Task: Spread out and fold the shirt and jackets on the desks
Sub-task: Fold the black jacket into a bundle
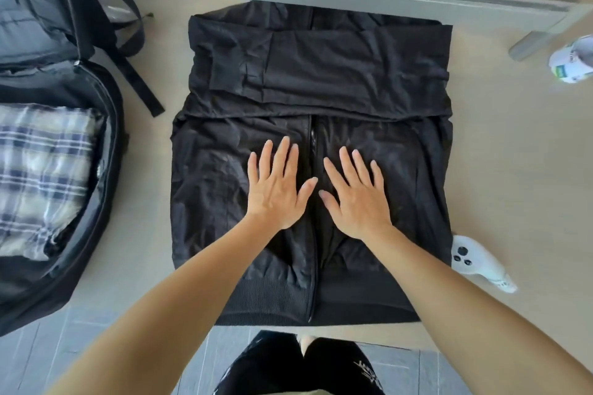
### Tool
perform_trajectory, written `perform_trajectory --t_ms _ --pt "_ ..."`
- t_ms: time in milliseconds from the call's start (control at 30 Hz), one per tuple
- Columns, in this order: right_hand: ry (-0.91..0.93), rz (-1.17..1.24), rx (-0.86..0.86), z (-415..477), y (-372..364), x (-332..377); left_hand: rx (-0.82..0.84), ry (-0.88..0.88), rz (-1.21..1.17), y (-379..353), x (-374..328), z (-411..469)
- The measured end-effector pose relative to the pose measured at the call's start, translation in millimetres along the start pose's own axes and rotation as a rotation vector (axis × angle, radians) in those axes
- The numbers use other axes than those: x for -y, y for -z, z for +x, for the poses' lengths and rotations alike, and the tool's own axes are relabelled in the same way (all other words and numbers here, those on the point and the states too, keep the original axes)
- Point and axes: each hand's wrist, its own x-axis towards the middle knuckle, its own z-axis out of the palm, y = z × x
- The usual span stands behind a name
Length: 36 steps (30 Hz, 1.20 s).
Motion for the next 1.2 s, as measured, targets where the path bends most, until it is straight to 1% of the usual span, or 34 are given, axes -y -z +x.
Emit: perform_trajectory --t_ms 100,167,233,300,433,500,533,600,667,700,733,767,833,967,1100,1200 --pt "0.022 0.014 -0.058 -29 4 6 -0.093 0.027 -0.040 -3 3 -47" --pt "0.122 -0.002 -0.073 -62 -2 10 -0.082 0.047 -0.029 -11 12 -83" --pt "0.209 -0.024 -0.025 -90 -12 8 -0.053 0.081 0.005 -21 26 -115" --pt "0.249 -0.037 0.008 -103 -20 0 -0.017 0.101 0.048 -32 44 -140" --pt "0.285 -0.042 0.019 -107 -19 -13 -0.003 0.110 0.047 -36 66 -151" --pt "0.286 -0.026 -0.029 -116 -17 -14 -0.009 0.119 0.050 -34 64 -152" --pt "0.321 0.002 -0.072 -124 -17 -10 -0.018 0.116 0.046 -34 61 -155" --pt "0.476 0.043 -0.148 -141 -19 2 -0.041 0.030 0.038 -33 48 -165" --pt "0.596 0.028 -0.153 -154 -22 14 -0.015 -0.160 0.046 -35 30 -176" --pt "0.611 0.030 -0.155 -156 -24 18 0.024 -0.235 0.054 -36 20 -179" --pt "0.606 0.049 -0.172 -157 -25 19 0.074 -0.268 0.069 -37 10 -181" --pt "0.601 0.069 -0.198 -156 -24 19 0.117 -0.260 0.086 -37 3 -181" --pt "0.593 0.106 -0.227 -152 -23 20 0.173 -0.199 0.094 -39 -4 -180" --pt "0.448 0.149 -0.200 -155 -17 25 0.179 -0.147 0.081 -33 -9 -181" --pt "0.401 0.211 -0.170 -154 -24 26 0.144 -0.091 0.013 -22 -21 -179" --pt "0.328 0.278 -0.090 -145 -18 30 0.117 -0.092 0.057 -15 -25 -171"
